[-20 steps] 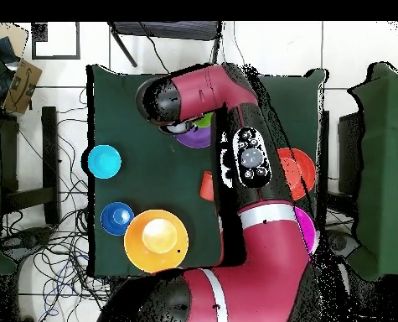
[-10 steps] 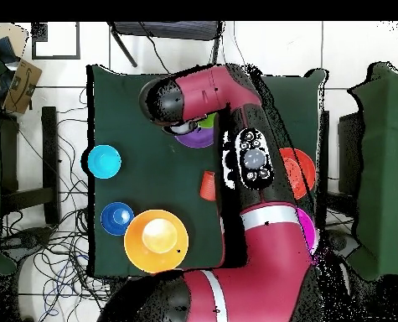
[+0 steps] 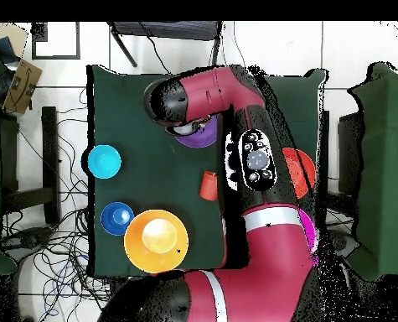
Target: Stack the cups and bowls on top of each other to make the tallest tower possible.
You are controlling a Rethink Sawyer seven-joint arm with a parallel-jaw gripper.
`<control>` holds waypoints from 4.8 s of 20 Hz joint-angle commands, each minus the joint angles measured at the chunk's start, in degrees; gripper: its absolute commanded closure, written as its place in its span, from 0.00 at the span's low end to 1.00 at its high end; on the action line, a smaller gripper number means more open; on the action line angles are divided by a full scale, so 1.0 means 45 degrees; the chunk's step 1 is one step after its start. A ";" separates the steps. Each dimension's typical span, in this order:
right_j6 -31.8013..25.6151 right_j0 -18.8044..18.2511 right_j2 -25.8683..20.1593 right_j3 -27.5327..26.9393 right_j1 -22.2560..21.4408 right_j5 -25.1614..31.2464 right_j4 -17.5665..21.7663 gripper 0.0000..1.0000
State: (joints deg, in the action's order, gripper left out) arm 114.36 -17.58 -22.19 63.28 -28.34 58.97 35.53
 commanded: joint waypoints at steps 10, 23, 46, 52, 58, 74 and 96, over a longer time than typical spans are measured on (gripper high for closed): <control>-0.2526 -0.0229 -0.0654 0.0229 0.0188 0.1242 -0.1032 0.00; -0.2377 -0.0713 -0.0573 0.3722 -0.2265 0.0217 -0.1961 0.00; -0.2041 -0.1526 -0.0676 0.5921 -0.3013 -0.1966 -0.1484 0.00; -0.2033 -0.1589 -0.0730 0.5878 -0.3060 -0.1877 -0.1505 0.00; -0.1848 -0.1540 -0.0767 0.5938 -0.3018 -0.2041 -0.1528 0.00; 0.3053 0.1365 0.0398 0.5624 -0.2894 -0.2155 -0.2981 0.00; 0.5045 0.4578 0.3012 0.6105 -0.1337 -0.5086 -0.2890 0.00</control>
State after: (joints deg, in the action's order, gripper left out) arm 128.90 2.71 -11.65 86.74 -36.70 38.96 21.26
